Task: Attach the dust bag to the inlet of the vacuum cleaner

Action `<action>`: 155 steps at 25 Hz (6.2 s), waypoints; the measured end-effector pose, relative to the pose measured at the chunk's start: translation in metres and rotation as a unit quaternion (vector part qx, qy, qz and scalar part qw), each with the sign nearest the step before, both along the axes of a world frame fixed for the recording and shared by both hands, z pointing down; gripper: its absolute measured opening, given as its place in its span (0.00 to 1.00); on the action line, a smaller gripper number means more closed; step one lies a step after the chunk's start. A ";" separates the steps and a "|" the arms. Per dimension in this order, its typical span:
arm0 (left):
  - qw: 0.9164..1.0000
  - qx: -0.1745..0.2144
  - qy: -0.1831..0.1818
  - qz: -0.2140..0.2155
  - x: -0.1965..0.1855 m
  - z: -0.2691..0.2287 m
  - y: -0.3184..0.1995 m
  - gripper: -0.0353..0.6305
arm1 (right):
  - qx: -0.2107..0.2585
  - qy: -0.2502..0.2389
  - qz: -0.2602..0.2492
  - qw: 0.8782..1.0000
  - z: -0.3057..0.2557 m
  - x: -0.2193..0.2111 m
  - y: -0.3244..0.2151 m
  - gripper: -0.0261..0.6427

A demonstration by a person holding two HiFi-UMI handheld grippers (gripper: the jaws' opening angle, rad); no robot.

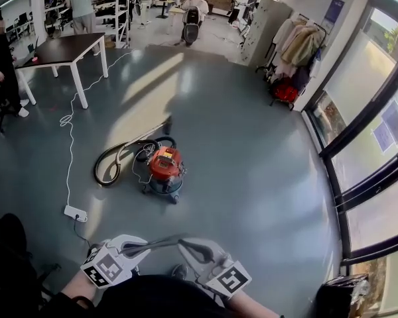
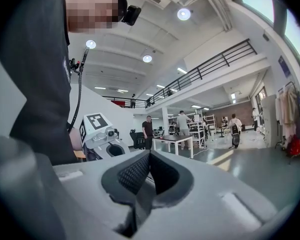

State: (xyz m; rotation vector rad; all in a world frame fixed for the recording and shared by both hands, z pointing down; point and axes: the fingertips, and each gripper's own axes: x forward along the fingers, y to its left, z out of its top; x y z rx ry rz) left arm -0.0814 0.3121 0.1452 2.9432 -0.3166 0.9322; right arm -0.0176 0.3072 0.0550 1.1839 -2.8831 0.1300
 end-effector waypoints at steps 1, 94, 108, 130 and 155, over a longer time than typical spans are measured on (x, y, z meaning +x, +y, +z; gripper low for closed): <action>1.000 0.000 -0.003 -0.001 0.004 0.001 -0.001 0.12 | -0.003 -0.002 -0.001 1.000 0.001 0.006 -0.001 0.03; 0.991 0.002 -0.026 0.130 0.078 0.161 -0.284 0.12 | -0.115 0.023 0.080 0.990 0.170 0.105 -0.375 0.03; 0.988 -0.006 -0.035 0.153 0.085 0.271 -0.305 0.12 | -0.134 0.028 0.086 0.987 0.275 0.102 -0.400 0.03; 0.986 -0.017 -0.031 0.161 0.106 0.460 -0.321 0.12 | -0.140 0.050 0.061 0.987 0.446 0.112 -0.420 0.03; 0.984 0.002 -0.018 0.179 0.105 0.599 -0.354 0.11 | -0.065 0.085 0.052 0.993 0.564 0.112 -0.448 0.03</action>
